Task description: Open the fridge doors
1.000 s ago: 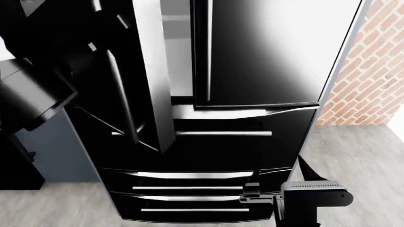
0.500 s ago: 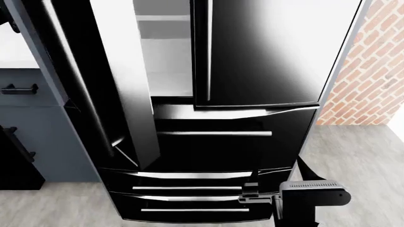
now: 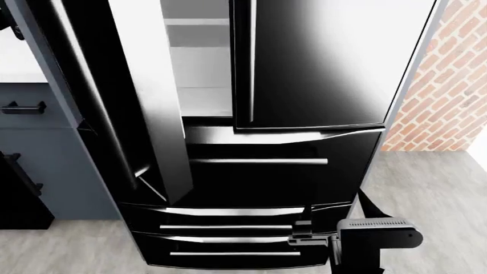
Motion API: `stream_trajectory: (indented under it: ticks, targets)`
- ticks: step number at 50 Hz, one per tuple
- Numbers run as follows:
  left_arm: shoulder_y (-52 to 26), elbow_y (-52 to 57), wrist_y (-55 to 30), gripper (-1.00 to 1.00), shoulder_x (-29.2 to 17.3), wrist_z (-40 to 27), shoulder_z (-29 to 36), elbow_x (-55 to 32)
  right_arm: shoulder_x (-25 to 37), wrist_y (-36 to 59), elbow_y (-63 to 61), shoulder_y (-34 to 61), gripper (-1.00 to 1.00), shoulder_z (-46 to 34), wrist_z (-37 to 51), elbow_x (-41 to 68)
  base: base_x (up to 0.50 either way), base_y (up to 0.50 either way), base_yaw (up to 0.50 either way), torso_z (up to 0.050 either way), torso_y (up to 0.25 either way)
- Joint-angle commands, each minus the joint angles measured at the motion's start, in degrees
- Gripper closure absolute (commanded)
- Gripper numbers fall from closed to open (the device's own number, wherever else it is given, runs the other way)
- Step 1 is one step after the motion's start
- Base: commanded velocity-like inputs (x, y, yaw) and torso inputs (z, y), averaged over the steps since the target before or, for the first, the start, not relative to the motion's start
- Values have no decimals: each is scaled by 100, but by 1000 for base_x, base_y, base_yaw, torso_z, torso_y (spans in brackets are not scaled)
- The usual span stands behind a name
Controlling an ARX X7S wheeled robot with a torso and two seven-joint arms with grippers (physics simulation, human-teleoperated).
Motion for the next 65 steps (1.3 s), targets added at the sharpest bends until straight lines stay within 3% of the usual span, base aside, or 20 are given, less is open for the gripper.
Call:
stream_trajectory:
  ticks: [1, 12, 28, 36, 48, 65]
  targets:
    - [573, 138, -596, -100, 515, -571, 350, 1225, -104, -27, 48, 10, -100, 120, -94, -112, 0, 0, 0, 0, 0]
    - [741, 336, -1384, -100, 1418, -1463, 713, 2225, -84, -21, 47, 5, -100, 122, -61, -91, 0, 0, 0, 0, 0]
    - [670, 646, -2676, -100, 2774, -2305, 1311, 2794, -85, 25, 84, 27, -100, 103, -14, -57, 0, 0, 0, 0, 0]
    - [668, 719, -3226, -100, 3630, -3251, 1581, 3188, -69, 27, 83, 30, -100, 114, 2, -26, 0, 0, 0, 0, 0]
    - [422, 360, -3589, -100, 4695, -4134, 1678, 3277, -71, -57, 185, 49, -100, 107, -15, 51, 0, 0, 0, 0, 0]
    - [-94, -1074, -3448, -100, 5546, -4061, 1426, 2035, -68, -92, 278, 82, -100, 62, 3, 79, 0, 0, 0, 0, 0]
